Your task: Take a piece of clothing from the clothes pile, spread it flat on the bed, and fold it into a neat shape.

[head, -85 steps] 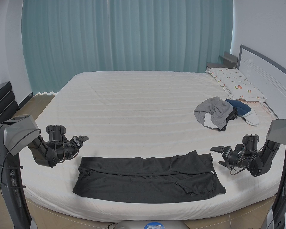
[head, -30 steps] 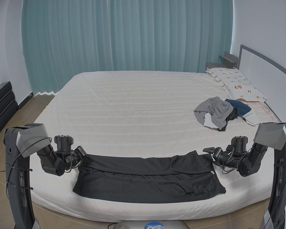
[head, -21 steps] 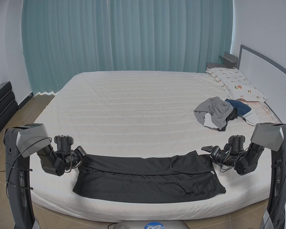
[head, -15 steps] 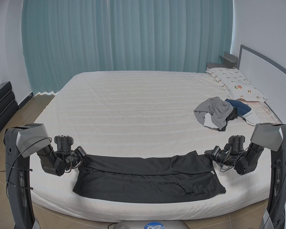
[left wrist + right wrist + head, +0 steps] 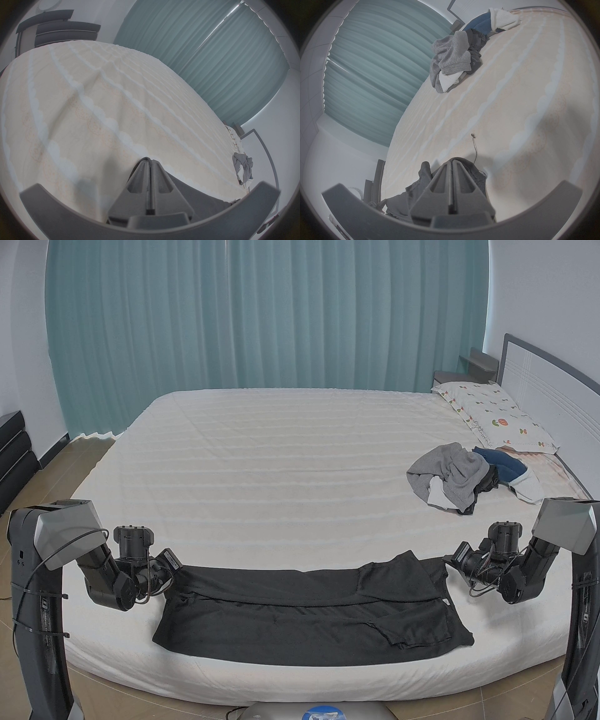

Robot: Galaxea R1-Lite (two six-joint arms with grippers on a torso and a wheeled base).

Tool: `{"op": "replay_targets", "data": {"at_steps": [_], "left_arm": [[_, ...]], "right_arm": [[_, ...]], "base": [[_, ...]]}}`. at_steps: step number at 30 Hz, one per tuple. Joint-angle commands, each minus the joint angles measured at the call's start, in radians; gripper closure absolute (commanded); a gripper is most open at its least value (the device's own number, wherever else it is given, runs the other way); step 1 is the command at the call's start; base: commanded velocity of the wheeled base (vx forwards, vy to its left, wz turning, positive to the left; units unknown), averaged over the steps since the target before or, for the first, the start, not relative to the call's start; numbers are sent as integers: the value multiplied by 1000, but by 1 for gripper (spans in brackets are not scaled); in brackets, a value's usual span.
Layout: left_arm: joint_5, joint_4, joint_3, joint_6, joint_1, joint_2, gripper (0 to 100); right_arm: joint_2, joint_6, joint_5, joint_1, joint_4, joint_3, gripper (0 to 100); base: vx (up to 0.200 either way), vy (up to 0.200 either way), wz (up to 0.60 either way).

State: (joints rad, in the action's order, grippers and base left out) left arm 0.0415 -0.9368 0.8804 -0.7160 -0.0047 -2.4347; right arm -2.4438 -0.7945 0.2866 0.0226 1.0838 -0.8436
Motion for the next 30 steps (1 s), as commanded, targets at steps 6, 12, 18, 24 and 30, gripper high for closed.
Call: {"op": "replay_targets", "data": {"at_steps": [6,12,18,24,30], "left_arm": [[1,0,-3,0,0,3,0],[6,-2,-8,-10,12,9,0],[113,-33,-92,-8,61,88,0],[308,-76,-221,6,91,192,0],[370,-80,-287,69,83,259,0]], "right_arm": [[-1,-2,3,-1,1,0,0],[52,-12,8,2,28,49,0],[137,-63,25,10,82,172,0],[138,-63,39,5,107,221,0],[131,-63,39,-1,105,221,0]], "base": [[0,0,0],[0,0,0],[0,0,0],[0,0,0],[0,0,0]]}}
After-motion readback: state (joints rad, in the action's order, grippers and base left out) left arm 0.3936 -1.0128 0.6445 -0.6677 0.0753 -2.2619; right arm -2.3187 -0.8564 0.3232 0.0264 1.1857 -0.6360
